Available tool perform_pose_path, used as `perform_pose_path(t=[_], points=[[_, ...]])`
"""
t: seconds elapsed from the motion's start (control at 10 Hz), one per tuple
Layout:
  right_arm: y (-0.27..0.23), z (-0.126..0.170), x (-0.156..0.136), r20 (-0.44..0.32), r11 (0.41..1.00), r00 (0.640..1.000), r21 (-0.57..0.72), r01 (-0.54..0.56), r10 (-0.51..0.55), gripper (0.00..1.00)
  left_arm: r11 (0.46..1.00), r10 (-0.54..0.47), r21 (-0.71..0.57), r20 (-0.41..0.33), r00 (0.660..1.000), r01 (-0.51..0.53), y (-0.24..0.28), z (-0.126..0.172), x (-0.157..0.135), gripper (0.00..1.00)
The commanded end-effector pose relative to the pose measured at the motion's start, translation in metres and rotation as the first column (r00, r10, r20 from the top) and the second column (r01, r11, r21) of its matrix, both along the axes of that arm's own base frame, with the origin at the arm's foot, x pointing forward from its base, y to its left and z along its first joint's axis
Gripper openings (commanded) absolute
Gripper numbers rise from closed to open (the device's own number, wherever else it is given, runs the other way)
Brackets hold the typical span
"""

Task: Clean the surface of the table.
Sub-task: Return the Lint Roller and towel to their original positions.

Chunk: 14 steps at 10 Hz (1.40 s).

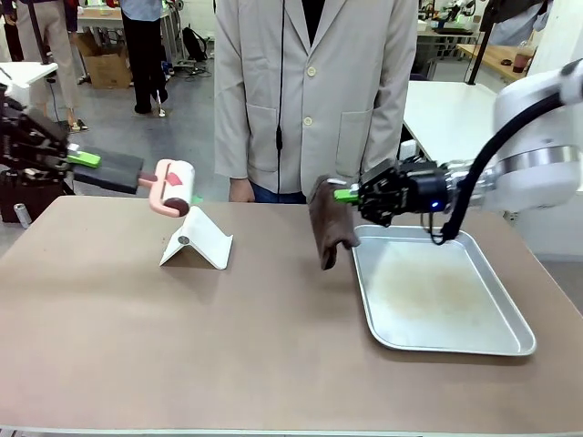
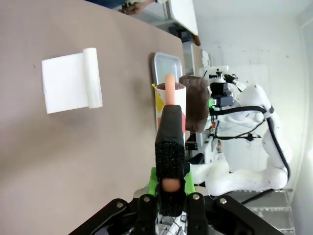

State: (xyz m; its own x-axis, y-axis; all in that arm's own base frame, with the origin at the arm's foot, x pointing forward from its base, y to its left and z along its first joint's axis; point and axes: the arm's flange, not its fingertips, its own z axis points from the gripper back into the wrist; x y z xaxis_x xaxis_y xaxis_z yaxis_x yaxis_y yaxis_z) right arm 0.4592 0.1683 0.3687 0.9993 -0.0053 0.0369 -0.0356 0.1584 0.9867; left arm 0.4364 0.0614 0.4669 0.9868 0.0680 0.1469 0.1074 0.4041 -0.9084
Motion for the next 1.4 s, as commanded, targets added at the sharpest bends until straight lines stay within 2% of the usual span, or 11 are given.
perform_pose_path(t=[0.0,0.2,0.4,0.5,0.9,1.0,1.3], points=[[0.015,-0.020,0.020,0.014,0.998,0.999,0.040,0.046,-0.047,0.11,0.999,0.042,0.015,0.001,0.999,-0.042,-0.024,0.001,0.004,0.22],[0.015,-0.035,0.025,-0.029,0.999,0.998,0.012,0.051,-0.051,0.11,0.999,0.024,0.039,-0.007,1.000,-0.023,-0.037,-0.006,0.014,0.22],[0.003,-0.031,0.028,-0.069,0.995,0.993,0.012,0.095,-0.094,0.11,1.000,-0.018,0.014,-0.027,0.999,0.019,-0.040,-0.006,0.017,0.22],[0.010,-0.044,0.021,-0.055,0.999,0.998,0.004,0.032,-0.032,0.11,0.998,0.001,0.060,-0.001,1.000,-0.001,-0.039,-0.009,0.016,0.22],[0.007,-0.044,0.023,-0.060,0.999,0.997,0.001,0.040,-0.040,0.11,0.998,-0.004,0.061,-0.008,1.000,0.005,-0.040,-0.012,0.017,0.22],[0.029,-0.034,0.022,-0.010,0.999,1.000,-0.043,0.018,-0.018,0.11,0.997,-0.042,0.067,0.010,0.999,0.042,-0.048,-0.006,0.019,0.22],[0.049,-0.054,0.026,-0.077,0.993,0.995,-0.101,0.056,-0.064,0.11,0.982,-0.074,0.169,-0.033,0.997,0.079,-0.077,-0.002,0.033,0.22]])
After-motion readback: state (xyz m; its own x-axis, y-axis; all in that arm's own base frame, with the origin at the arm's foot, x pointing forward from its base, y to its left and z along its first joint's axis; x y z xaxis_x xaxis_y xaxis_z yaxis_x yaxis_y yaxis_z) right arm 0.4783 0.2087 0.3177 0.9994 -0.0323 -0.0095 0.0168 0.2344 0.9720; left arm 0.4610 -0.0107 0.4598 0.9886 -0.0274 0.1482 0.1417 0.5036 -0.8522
